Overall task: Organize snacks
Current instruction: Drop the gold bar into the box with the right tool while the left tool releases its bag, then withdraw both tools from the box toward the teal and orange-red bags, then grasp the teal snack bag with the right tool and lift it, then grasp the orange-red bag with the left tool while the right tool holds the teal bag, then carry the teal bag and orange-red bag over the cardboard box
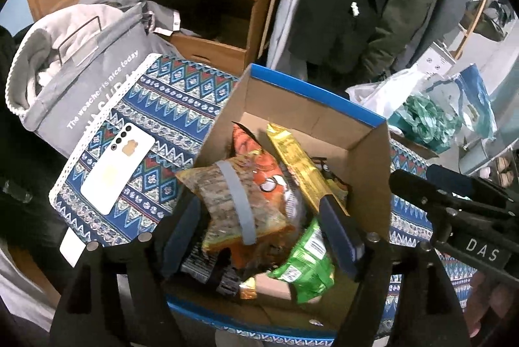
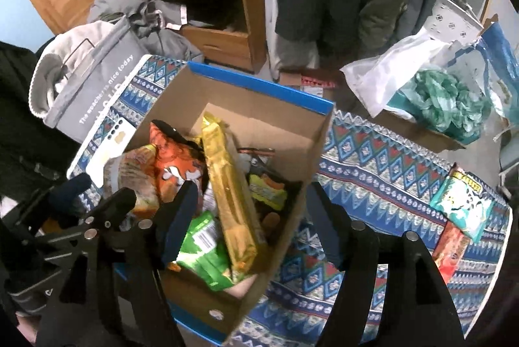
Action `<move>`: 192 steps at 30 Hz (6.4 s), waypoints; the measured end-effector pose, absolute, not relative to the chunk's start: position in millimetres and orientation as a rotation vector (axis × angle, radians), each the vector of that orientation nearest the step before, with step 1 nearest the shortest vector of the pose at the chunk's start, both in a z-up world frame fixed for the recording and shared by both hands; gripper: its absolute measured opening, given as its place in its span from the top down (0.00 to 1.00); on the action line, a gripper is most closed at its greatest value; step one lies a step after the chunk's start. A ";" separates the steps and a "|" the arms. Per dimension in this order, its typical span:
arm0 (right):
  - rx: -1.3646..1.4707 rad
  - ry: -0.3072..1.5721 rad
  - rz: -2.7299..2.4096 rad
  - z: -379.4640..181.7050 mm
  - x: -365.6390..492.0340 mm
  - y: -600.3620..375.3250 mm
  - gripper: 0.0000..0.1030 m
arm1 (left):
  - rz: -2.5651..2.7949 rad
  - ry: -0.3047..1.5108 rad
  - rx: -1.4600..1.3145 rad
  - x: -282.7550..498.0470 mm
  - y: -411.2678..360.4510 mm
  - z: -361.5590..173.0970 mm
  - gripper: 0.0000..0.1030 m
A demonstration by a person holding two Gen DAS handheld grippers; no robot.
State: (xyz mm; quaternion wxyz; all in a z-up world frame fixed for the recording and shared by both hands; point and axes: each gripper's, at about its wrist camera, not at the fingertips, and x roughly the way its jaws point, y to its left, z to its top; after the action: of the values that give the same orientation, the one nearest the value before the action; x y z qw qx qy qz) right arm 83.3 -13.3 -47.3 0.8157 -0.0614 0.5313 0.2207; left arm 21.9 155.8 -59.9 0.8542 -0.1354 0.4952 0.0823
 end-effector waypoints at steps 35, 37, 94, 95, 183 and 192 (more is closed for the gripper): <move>-0.134 1.123 0.295 -62.4 59.9 -176.0 0.27 | -0.042 1.103 -0.091 23.6 16.2 -63.0 0.25; -0.124 1.128 0.286 -63.9 59.8 -184.0 0.27 | -0.053 1.115 -0.086 24.0 9.1 -65.9 0.25; -0.577 1.339 0.297 -213.2 165.5 -308.6 0.21 | -0.268 1.395 -0.065 169.9 -152.4 -194.1 0.23; -0.568 1.336 0.287 -215.8 167.1 -307.7 0.21 | -0.265 1.396 -0.071 169.4 -150.7 -194.6 0.23; 0.272 1.323 -0.147 -177.7 82.3 -472.2 0.37 | -0.356 1.379 -0.023 129.4 -298.7 -201.1 0.53; 0.242 1.289 -0.110 -153.7 77.6 -446.3 0.37 | -0.356 1.320 -0.028 120.0 -265.1 -163.8 0.53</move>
State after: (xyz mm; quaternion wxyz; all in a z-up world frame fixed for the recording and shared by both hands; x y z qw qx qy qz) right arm 77.6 -446.3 -153.7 0.7912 0.1127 0.5989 -0.0512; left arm 120.0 -265.1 -163.8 0.7754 -0.0128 0.6096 -0.1644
